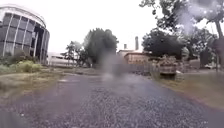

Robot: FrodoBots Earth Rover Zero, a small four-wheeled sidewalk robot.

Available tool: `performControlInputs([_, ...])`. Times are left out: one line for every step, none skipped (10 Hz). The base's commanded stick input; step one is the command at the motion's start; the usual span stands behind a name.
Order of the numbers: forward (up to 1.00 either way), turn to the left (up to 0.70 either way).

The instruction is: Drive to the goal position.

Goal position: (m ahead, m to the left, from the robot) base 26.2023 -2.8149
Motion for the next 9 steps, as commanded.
performControlInputs([0.7, 0.0])
performControlInputs([0.7, 0.0])
performControlInputs([0.7, 0.0])
performControlInputs([0.7, 0.0])
performControlInputs([0.7, 0.0])
performControlInputs([0.7, 0.0])
performControlInputs([0.7, 0.0])
performControlInputs([0.7, 0.0])
performControlInputs([0.7, 0.0])
